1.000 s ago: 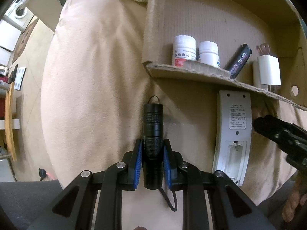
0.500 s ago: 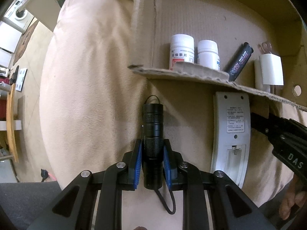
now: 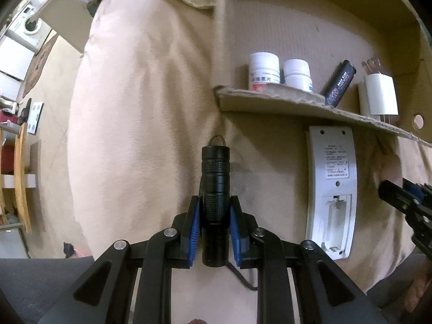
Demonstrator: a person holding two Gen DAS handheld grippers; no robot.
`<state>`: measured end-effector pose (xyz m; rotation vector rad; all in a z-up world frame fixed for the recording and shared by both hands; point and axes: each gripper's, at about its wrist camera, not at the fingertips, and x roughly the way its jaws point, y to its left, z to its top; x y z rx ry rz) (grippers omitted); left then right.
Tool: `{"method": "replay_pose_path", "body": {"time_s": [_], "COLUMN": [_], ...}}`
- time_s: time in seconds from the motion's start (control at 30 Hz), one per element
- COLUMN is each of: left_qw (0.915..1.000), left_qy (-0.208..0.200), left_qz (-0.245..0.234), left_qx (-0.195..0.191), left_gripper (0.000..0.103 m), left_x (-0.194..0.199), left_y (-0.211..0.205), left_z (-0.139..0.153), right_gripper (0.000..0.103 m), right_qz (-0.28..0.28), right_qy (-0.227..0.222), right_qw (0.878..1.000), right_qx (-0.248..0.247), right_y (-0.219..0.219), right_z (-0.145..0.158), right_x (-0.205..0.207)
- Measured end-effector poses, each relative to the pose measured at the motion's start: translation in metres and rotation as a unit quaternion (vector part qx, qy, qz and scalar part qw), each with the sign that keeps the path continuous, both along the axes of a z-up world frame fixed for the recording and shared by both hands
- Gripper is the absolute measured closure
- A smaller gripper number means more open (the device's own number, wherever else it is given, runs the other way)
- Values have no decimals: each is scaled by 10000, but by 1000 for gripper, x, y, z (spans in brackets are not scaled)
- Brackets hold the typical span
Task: Organize rigid objects
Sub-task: 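Grasp the black flashlight with the left gripper while the right grasps the pink case, then lower the flashlight into the box while the right places the pink case beside the plug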
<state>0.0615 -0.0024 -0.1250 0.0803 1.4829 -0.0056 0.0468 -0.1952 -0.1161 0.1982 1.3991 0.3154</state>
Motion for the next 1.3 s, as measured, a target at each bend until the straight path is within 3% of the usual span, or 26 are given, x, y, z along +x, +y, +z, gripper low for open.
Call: {"method": "replay_pose_path", "body": {"time_s": [0.2,0.6,1.07,1.23,1.3], "left_qw": [9999,9944,9796,9808,9787], "left_qy": [-161,-979,-1867,-1657,-1746], "left_qz": [-5,-382,-646,-537,-529], "left_qx": [17,-125,-354,-876,-941], "left_gripper": [84,85,86,86,86], "left_x": [-2,-24,4,34,46], "left_y": [2,3,-10,-15,-20], "left_z": [13,91,168,174,179], "right_gripper": [67,67,67,67,67], "right_qz": [-59,-31,-222,-224,-235], "right_qy": [-150,-866,-1767,-1916,-1961], "right_qw": [9999,9954,9806,9777,9769], "right_qx": [47,415,824,833,817], "right_y": [-5,-31,-33,-35,-37], "right_z": [12,79,134,146,149], "right_x": [-19,-40,-5,13,21]}}
